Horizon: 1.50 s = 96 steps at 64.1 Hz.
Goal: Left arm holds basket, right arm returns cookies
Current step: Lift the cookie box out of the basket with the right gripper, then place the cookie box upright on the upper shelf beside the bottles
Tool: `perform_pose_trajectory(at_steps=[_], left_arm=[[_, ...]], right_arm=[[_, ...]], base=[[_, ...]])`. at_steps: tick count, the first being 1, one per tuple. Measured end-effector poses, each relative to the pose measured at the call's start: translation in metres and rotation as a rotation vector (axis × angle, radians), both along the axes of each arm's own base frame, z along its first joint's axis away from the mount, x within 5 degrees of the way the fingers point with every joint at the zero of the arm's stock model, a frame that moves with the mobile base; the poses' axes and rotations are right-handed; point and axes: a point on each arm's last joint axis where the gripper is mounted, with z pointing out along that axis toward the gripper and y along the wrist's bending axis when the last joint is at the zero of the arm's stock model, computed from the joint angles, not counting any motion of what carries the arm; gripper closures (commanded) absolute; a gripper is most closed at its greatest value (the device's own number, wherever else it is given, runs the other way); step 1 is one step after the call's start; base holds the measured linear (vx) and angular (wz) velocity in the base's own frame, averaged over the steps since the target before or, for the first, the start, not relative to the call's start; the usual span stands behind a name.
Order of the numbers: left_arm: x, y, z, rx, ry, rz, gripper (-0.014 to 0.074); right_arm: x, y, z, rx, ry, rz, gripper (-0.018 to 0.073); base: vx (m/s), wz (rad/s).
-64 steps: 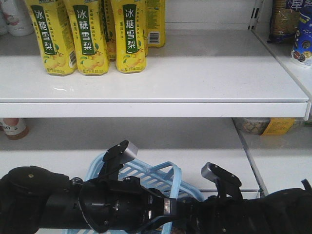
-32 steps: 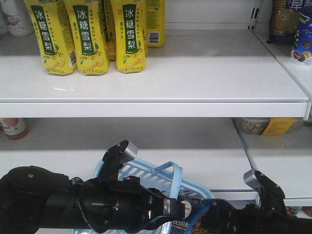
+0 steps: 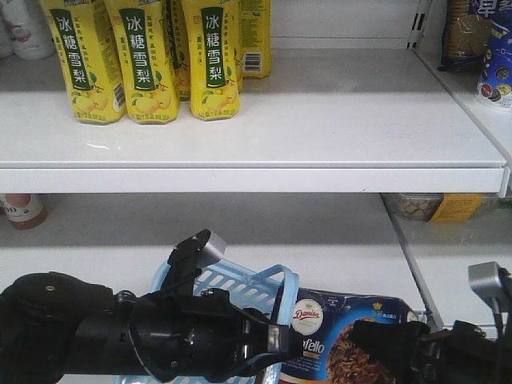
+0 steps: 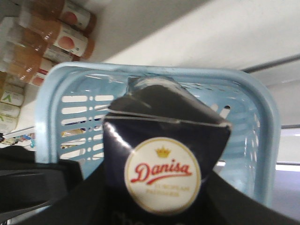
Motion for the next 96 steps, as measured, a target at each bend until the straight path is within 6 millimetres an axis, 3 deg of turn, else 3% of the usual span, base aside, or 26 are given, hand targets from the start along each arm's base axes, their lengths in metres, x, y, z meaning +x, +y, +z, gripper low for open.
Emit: perform_pose_trajectory(at_steps=[10, 38, 50, 69, 80, 96], left_arm=[[0.0, 0.0, 0.0, -0.001, 0.0, 0.001, 0.0603], [0.0, 0.0, 0.004, -0.012, -0.005, 0.005, 0.0603], [0.0, 0.0, 0.004, -0.011, -0.006, 0.003, 0.0603], [0.0, 0.0, 0.003, -0.011, -0.006, 0.003, 0.0603], [0.0, 0.0, 0.003, -0.011, -0.006, 0.003, 0.0603], [0.0, 0.0, 0.003, -0.011, -0.006, 0.003, 0.0603]], right_arm=[[-0.014, -0.005, 0.019, 0.032, -0.124, -0.007, 0.0314], [-0.039, -0.021, 0.042, -0.069, -0.424, -0.024, 0.0314], [-0.04, -0.023, 0.075, -0.138, -0.573, -0.009, 0.0314], [-0.044, -0.033, 0.157, -0.209, -0.874, -0.119, 0.0314], [-0.021, -0.038, 0.185, -0.342, -0.971, -0.223, 0.0314], [0.054, -0.036, 0.184, -0.535, -0.911, -0.391, 0.0314]], base=[[0.0, 0.0], [0.0, 0.0], [0.0, 0.0], [0.0, 0.0], [0.0, 0.0], [0.0, 0.0]])
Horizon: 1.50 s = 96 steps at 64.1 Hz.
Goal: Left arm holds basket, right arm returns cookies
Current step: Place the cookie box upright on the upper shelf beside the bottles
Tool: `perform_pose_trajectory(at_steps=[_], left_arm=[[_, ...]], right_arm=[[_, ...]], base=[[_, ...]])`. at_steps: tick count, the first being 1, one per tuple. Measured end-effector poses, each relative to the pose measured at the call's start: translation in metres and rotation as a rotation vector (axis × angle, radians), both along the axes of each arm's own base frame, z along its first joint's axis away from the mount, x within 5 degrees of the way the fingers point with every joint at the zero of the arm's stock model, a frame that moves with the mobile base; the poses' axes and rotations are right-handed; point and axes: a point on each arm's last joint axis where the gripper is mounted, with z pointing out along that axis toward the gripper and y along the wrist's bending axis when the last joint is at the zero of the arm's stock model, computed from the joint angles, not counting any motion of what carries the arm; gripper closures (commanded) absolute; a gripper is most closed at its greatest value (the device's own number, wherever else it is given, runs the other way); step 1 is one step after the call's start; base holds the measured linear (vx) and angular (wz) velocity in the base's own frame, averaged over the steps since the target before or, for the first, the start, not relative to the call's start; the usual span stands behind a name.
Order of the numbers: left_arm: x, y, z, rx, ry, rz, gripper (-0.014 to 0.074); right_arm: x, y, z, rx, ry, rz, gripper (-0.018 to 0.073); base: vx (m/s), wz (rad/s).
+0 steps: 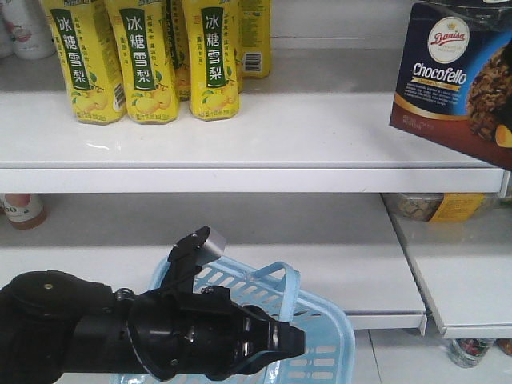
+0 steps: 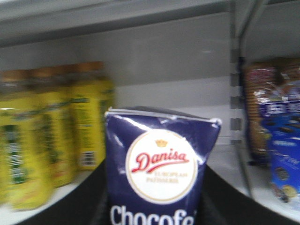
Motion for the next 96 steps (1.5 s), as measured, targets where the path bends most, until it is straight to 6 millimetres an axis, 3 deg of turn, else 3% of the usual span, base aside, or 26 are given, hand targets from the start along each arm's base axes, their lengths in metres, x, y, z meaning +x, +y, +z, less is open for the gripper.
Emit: perform_pose_trajectory(at_steps=[8, 22, 40, 62, 73, 84, 96], left_arm=[[0.0, 0.0, 0.0, 0.0, 0.0, 0.0, 0.0603], [0.0, 0.0, 0.0, 0.0, 0.0, 0.0, 0.0603], [0.0, 0.0, 0.0, 0.0, 0.0, 0.0, 0.0603], [0.0, 0.0, 0.0, 0.0, 0.0, 0.0, 0.0603], [0.0, 0.0, 0.0, 0.0, 0.0, 0.0, 0.0603], [0.0, 0.0, 0.0, 0.0, 0.0, 0.0, 0.0603], [0.0, 0.0, 0.0, 0.0, 0.0, 0.0, 0.0603]], right_arm=[[0.04, 0.004, -0.015, -0.056, 0.058, -0.091, 0.0314], [0.092, 0.016, -0.034, -0.128, 0.144, -0.132, 0.0314], [0.131, 0.028, -0.05, -0.097, 0.228, -0.133, 0.0274], [0.137, 0.034, -0.043, -0.072, 0.234, -0.092, 0.0075], [0.135, 0.036, -0.043, -0.053, 0.249, -0.069, 0.0046], [0.12, 0.037, -0.027, -0.043, 0.222, -0.008, 0.0046], [0.091, 0.032, -0.003, -0.041, 0.154, 0.04, 0.0046]], base=[[0.0, 0.0], [0.0, 0.0], [0.0, 0.0], [0.0, 0.0], [0.0, 0.0], [0.0, 0.0], [0.0, 0.0]])
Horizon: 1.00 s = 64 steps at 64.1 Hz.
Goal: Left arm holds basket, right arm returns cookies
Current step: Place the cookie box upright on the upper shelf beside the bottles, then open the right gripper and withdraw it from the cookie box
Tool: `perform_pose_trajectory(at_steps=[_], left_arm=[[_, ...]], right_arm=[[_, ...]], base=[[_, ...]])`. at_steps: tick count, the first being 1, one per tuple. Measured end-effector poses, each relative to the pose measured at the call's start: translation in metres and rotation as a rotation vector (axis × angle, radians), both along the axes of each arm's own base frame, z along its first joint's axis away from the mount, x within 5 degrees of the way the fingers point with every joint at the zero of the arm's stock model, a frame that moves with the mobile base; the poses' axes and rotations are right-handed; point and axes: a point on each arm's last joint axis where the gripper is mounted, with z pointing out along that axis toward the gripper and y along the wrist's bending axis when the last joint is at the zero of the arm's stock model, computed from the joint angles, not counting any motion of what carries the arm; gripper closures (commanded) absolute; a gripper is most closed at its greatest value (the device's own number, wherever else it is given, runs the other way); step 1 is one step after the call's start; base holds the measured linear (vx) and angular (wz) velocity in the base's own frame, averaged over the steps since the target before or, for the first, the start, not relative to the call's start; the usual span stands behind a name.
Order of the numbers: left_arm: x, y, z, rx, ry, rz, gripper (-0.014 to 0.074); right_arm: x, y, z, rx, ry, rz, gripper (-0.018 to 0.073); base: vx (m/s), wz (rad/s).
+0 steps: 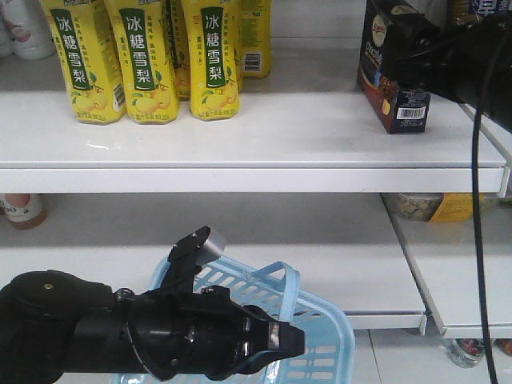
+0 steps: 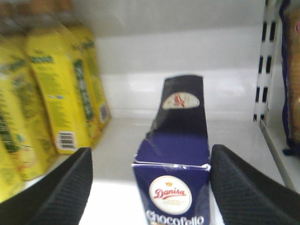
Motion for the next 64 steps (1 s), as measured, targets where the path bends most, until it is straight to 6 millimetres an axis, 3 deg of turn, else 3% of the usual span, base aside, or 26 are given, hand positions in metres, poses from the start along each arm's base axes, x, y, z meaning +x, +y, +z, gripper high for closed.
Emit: perform_pose_trajectory(at_steps=[21, 43, 64], left_arm=[[0.0, 0.0, 0.0, 0.0, 0.0, 0.0, 0.0603], [0.0, 0.0, 0.0, 0.0, 0.0, 0.0, 0.0603], [0.0, 0.0, 0.0, 0.0, 0.0, 0.0, 0.0603]], right_arm=[[-0.057, -0.018, -0.004, -0.037, -0.056, 0.003, 0.0046], [-0.151, -0.043, -0.001, 0.004, -0.242, 0.036, 0.0046], [-0.204, -0.045, -0.052, -0.044, -0.251, 0.192, 0.0056]], base=[[0.0, 0.0], [0.0, 0.0], [0.0, 0.0]])
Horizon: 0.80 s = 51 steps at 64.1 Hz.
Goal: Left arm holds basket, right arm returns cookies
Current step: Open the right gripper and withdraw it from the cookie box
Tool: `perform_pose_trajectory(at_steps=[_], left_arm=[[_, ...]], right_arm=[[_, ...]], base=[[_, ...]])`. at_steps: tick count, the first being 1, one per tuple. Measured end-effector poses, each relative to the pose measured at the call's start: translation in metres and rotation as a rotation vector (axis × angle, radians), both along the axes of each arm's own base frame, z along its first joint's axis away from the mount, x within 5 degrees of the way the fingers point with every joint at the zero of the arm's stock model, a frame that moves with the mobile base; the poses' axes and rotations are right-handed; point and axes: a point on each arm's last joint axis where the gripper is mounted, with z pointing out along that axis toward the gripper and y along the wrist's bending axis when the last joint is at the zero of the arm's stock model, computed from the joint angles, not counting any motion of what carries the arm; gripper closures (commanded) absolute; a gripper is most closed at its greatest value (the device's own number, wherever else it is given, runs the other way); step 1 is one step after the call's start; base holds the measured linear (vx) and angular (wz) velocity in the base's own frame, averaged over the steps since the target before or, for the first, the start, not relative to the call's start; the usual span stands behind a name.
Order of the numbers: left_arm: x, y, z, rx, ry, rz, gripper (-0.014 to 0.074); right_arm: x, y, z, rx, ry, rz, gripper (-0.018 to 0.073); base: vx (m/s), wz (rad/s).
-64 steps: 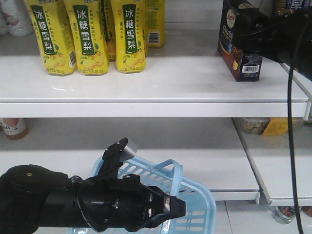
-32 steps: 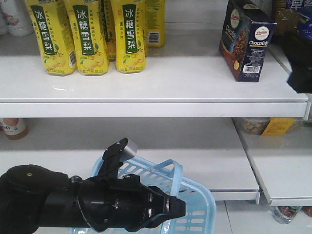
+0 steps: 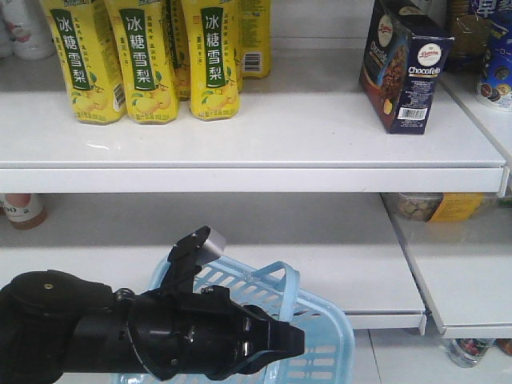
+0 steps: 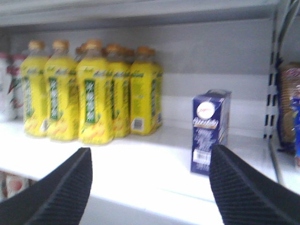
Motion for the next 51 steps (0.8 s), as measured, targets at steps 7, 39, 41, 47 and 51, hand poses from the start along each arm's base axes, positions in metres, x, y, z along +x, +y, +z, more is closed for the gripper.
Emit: perform_pose_trajectory(at_steps=[7, 39, 41, 47, 51], left_arm=[[0.0, 0.0, 0.0, 0.0, 0.0, 0.0, 0.0603], [0.0, 0.0, 0.0, 0.0, 0.0, 0.0, 0.0603], [0.0, 0.0, 0.0, 0.0, 0.0, 0.0, 0.0603], [0.0, 0.0, 0.0, 0.0, 0.0, 0.0, 0.0603], [0.0, 0.0, 0.0, 0.0, 0.0, 0.0, 0.0603]], right_arm=[[-0.01, 0.002, -0.027, -0.068, 0.014, 0.042, 0.0071], [-0.027, -0.002, -0.086, 0.022, 0.093, 0.071, 0.0119], [-0.026, -0.002, -0.088, 0.02, 0.1, 0.07, 0.0136], [-0.026, -0.002, -0.089, 0.016, 0.104, 0.067, 0.0241], [-0.026, -0.002, -0.089, 0.007, 0.103, 0.064, 0.0354]], base=[[0.0, 0.0], [0.0, 0.0], [0.0, 0.0], [0.0, 0.0], [0.0, 0.0]])
